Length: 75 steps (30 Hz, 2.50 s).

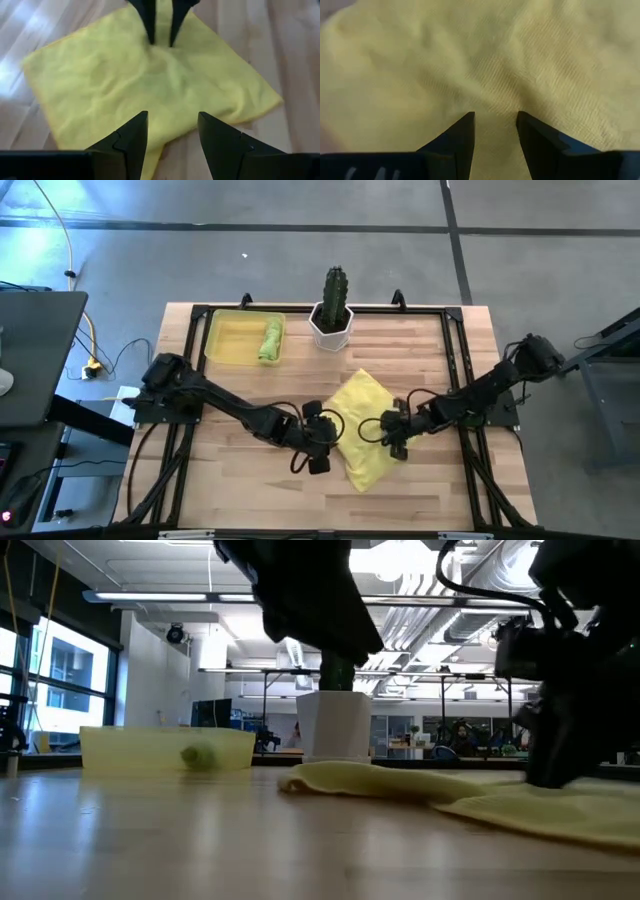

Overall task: Roll microfiber towels into tight, uniform cylinder then place into a basket
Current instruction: Fold the yellow microfiber towel

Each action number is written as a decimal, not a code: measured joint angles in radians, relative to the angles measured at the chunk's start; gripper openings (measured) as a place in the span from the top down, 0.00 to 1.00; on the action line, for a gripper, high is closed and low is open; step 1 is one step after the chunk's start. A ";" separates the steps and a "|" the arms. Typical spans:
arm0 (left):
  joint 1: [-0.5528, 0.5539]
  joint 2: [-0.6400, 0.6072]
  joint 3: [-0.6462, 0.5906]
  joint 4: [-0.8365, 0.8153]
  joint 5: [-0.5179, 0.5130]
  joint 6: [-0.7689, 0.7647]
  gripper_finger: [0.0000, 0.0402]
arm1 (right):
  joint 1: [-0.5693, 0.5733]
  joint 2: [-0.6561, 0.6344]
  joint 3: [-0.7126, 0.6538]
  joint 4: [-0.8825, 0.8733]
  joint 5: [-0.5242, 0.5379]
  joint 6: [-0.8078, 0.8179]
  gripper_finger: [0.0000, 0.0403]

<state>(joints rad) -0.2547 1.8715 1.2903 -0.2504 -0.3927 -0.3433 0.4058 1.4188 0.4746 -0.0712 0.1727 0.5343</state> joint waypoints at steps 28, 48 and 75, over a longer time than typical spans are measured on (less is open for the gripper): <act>0.080 0.126 0.000 -0.245 0.147 0.106 0.60 | -0.024 0.056 0.105 0.005 0.071 0.165 0.65; 0.064 0.155 0.003 -0.325 0.553 0.048 0.60 | -0.106 0.153 0.106 0.027 0.205 -0.115 0.65; -0.008 0.164 0.151 -0.434 0.450 0.143 0.60 | 0.145 0.046 0.295 -0.248 0.026 -0.009 0.65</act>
<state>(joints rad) -0.2629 2.0352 1.4413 -0.6846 0.0570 -0.1999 0.5510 1.4648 0.7692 -0.3194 0.1989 0.5249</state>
